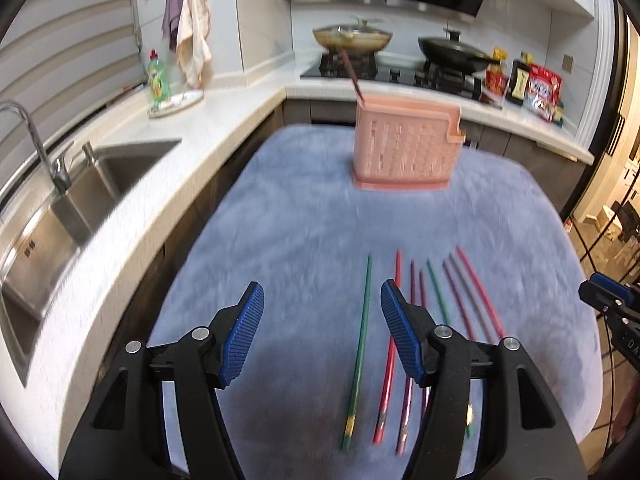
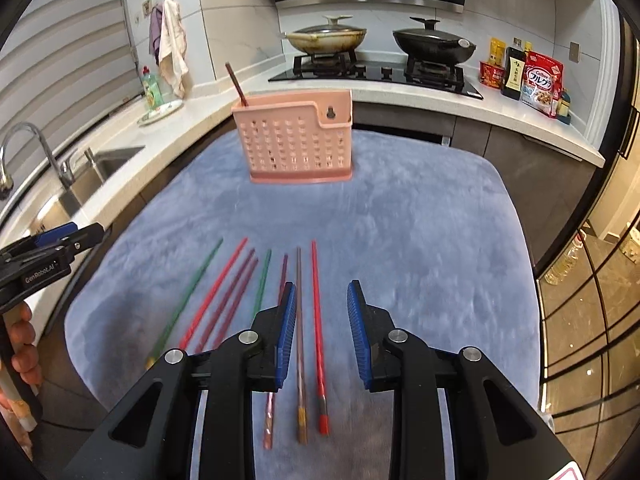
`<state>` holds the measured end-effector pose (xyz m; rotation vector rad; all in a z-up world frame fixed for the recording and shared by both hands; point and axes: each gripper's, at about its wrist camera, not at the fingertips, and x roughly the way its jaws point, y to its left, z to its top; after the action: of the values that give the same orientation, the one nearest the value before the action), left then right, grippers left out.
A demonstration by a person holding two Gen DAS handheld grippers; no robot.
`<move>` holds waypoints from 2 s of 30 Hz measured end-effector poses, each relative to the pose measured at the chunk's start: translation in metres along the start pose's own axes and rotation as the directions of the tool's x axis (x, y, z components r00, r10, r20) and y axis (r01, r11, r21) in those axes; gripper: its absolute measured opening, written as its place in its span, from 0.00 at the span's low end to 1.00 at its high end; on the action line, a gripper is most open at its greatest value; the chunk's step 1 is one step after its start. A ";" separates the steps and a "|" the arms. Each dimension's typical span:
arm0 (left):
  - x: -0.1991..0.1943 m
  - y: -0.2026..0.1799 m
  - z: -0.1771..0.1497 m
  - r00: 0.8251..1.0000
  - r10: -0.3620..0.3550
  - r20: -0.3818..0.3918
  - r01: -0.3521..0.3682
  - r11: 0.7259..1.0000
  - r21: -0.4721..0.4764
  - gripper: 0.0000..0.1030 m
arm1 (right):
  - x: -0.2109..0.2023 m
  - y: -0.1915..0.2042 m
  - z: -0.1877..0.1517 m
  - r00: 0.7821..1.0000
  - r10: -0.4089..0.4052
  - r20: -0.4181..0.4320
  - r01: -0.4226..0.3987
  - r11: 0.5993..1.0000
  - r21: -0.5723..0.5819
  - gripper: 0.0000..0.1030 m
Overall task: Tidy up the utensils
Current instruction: 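Move both open tools back over the remaining chopsticks, then grasp a green chopstick with the left tool while the right tool grasps a red chopstick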
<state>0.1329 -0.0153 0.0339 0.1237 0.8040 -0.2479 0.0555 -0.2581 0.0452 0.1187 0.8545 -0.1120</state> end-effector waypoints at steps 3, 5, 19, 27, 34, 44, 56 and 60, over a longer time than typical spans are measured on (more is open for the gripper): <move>0.002 0.002 -0.020 1.000 0.009 -0.029 -0.009 1.000 0.005 0.56 | 0.002 -0.002 -0.020 1.000 -0.006 -0.027 0.006 1.000 0.002 0.25; 0.003 0.002 -0.031 0.999 0.011 -0.044 -0.010 1.000 0.008 0.56 | 0.005 -0.006 -0.033 0.999 -0.002 -0.049 0.003 1.000 0.020 0.25; 0.011 -0.001 -0.086 0.991 0.011 -0.137 -0.006 0.999 0.033 0.56 | 0.024 -0.011 -0.087 0.990 -0.006 -0.139 0.015 0.998 0.058 0.25; 0.025 0.004 -0.107 0.978 -0.024 -0.210 0.025 1.000 0.005 0.56 | 0.034 -0.015 -0.101 0.984 -0.003 -0.177 0.017 0.997 0.076 0.25; 0.033 0.000 -0.117 0.971 -0.031 -0.238 0.035 0.999 0.010 0.56 | 0.044 -0.015 -0.105 0.981 0.002 -0.195 0.014 0.997 0.079 0.25; 0.044 0.000 -0.122 0.961 -0.045 -0.271 0.046 0.999 -0.004 0.56 | 0.060 -0.010 -0.100 0.977 0.025 -0.212 -0.009 0.997 0.074 0.25; 0.055 0.000 -0.125 0.955 -0.040 -0.293 0.040 0.999 -0.007 0.56 | 0.076 -0.011 -0.101 0.972 0.033 -0.233 -0.015 0.997 0.078 0.22; 0.058 -0.002 -0.124 0.957 -0.031 -0.288 0.033 0.999 0.001 0.55 | 0.077 -0.011 -0.101 0.972 0.032 -0.233 -0.015 0.997 0.078 0.22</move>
<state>0.0851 -0.0019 -0.0935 0.1547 1.0963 -0.2663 0.0289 -0.2577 -0.0791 0.2168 1.0841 -0.1098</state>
